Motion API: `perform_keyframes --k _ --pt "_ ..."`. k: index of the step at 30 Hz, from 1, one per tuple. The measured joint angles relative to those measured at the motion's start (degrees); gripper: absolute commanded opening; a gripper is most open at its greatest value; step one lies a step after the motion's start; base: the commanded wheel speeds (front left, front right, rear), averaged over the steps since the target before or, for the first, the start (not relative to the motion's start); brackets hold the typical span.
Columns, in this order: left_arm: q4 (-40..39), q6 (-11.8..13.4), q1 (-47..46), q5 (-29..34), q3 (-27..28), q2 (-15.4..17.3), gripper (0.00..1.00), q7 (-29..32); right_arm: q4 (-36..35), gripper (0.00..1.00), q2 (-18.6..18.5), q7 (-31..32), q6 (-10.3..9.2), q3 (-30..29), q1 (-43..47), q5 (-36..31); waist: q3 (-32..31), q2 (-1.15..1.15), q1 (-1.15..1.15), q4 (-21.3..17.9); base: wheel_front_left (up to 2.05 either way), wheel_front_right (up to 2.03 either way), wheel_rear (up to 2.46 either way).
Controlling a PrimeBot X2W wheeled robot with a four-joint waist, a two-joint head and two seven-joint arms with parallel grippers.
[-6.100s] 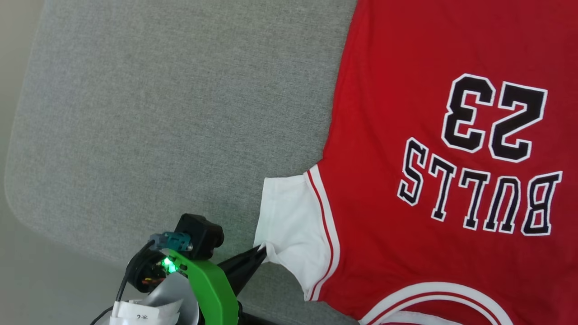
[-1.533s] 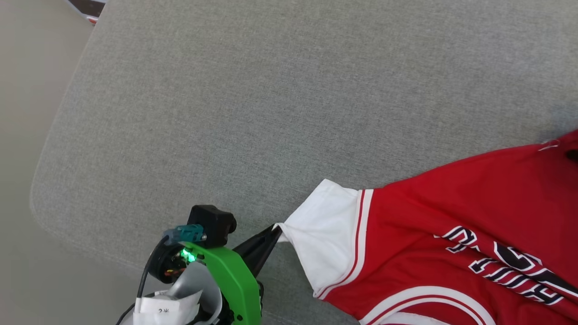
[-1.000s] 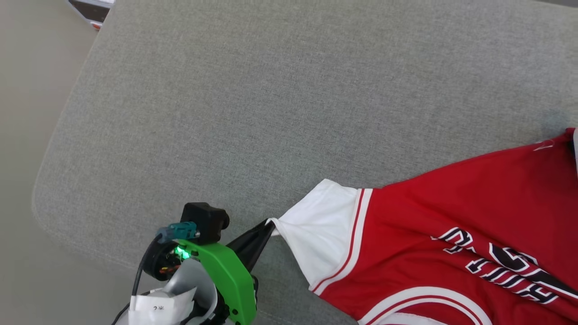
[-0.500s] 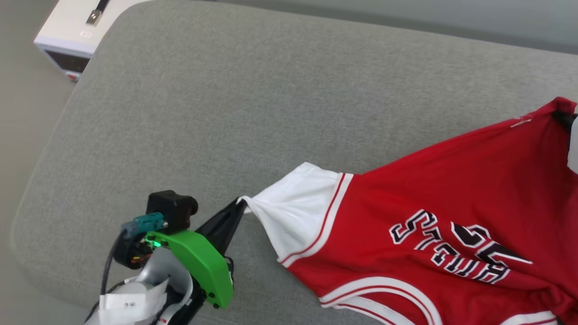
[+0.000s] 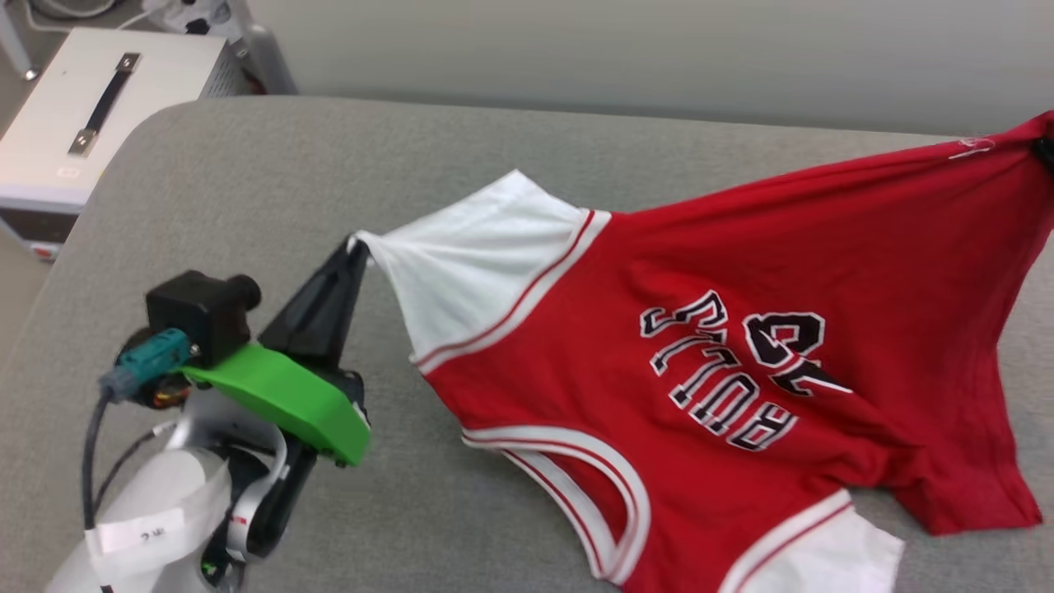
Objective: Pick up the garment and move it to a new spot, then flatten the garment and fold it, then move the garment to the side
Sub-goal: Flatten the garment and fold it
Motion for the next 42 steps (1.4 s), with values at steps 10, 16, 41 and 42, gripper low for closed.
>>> perform_keyframes --k 10,16,41,42 --pt "-3.19 1.88 -4.89 2.92 4.76 1.08 0.00 -4.77 -9.66 0.00 3.03 -0.80 0.01 -6.44 5.61 -1.37 -4.49 0.00 0.00 -4.19 0.00 0.00 0.00" --pt "-6.50 2.44 -8.45 4.95 7.09 2.09 0.00 -7.43 -15.21 0.00 5.65 -0.47 0.01 -10.47 8.32 -2.38 -6.74 0.00 0.00 -6.02 0.00 0.00 0.00" --pt "-14.80 1.22 -19.67 9.22 10.16 10.46 0.00 -2.25 -25.04 0.00 8.20 -3.44 0.05 -18.35 6.22 -3.24 -4.50 0.00 0.00 -8.30 0.00 0.00 0.00" --pt "-14.71 0.69 -20.89 9.24 10.28 11.21 0.00 -1.63 -25.01 0.00 7.75 -3.53 0.05 -18.30 5.08 -3.25 -3.75 0.00 0.00 -8.33 0.00 0.00 0.00"
